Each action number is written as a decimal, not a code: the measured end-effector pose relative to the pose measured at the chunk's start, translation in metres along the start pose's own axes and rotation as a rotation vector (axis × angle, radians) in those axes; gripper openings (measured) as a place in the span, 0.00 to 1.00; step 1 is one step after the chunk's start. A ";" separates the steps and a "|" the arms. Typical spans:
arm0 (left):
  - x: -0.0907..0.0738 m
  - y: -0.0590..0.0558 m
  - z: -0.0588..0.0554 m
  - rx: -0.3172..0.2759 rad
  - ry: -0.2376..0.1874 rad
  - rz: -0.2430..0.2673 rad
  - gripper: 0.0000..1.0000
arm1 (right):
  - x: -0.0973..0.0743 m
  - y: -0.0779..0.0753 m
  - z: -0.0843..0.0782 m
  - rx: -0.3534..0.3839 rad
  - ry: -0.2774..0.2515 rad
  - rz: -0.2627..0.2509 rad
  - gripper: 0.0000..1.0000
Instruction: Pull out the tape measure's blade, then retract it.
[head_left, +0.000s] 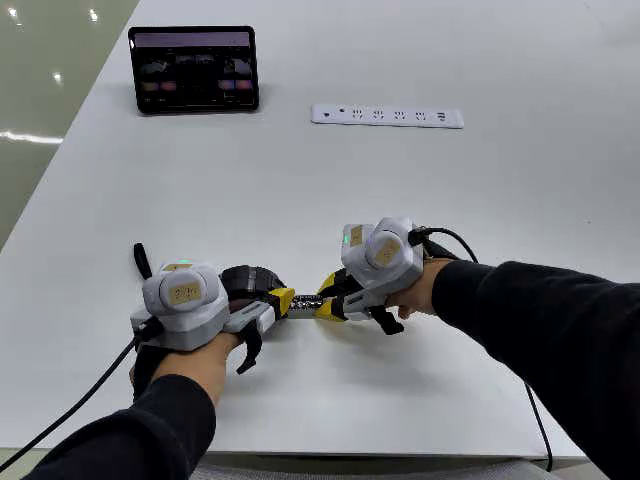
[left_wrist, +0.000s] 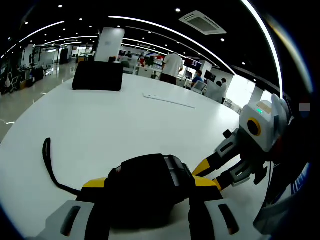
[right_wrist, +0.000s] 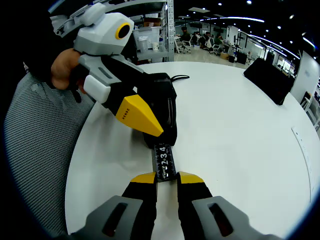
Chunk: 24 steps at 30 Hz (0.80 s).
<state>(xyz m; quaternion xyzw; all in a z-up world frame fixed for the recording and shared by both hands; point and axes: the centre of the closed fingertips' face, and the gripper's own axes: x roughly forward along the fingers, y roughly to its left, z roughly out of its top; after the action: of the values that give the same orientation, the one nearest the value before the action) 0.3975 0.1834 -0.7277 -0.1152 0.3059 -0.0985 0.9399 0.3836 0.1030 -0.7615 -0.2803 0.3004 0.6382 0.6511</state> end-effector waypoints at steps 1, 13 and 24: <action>0.000 0.000 0.000 0.000 0.000 0.000 0.59 | 0.001 0.000 0.000 -0.001 0.000 -0.001 0.10; 0.000 0.000 0.000 -0.001 0.000 -0.004 0.59 | 0.008 0.002 0.010 0.016 0.005 -0.007 0.10; 0.000 0.000 0.000 -0.005 0.001 -0.006 0.59 | 0.014 0.003 0.016 0.004 0.002 -0.008 0.10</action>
<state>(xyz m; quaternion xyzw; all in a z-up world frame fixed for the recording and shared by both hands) 0.3971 0.1835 -0.7275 -0.1182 0.3063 -0.1006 0.9392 0.3813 0.1242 -0.7611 -0.2809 0.3014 0.6346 0.6539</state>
